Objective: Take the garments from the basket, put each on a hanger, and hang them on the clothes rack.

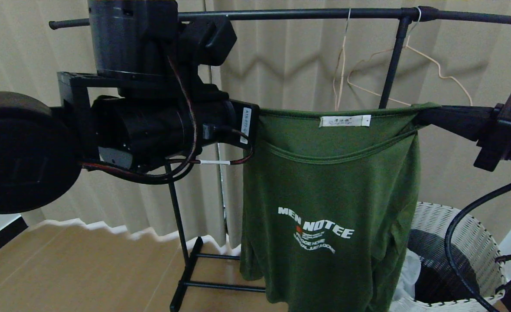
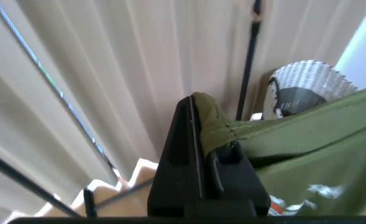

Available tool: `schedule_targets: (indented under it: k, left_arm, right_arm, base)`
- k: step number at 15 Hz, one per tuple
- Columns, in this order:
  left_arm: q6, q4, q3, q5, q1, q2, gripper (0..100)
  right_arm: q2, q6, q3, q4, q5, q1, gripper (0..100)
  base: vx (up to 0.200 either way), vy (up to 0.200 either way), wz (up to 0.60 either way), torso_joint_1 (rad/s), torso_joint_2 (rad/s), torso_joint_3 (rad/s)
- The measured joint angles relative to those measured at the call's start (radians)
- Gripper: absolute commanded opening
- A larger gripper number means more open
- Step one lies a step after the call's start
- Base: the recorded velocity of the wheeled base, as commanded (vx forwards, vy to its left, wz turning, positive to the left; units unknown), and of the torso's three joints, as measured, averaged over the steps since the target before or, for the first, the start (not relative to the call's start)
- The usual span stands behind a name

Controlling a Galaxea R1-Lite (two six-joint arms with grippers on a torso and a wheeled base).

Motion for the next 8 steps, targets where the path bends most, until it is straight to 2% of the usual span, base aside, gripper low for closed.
schedule_targets:
  k: [8]
  left_arm:
    - [0.006, -0.001, 0.002, 0.000, -0.034, -0.023, 0]
  right_arm:
    - [-0.010, 0.000, -0.002, 0.013, 0.000, -0.003, 0]
  base:
    - [0.000, 0.000, 0.00, 0.000, 0.00, 0.000]
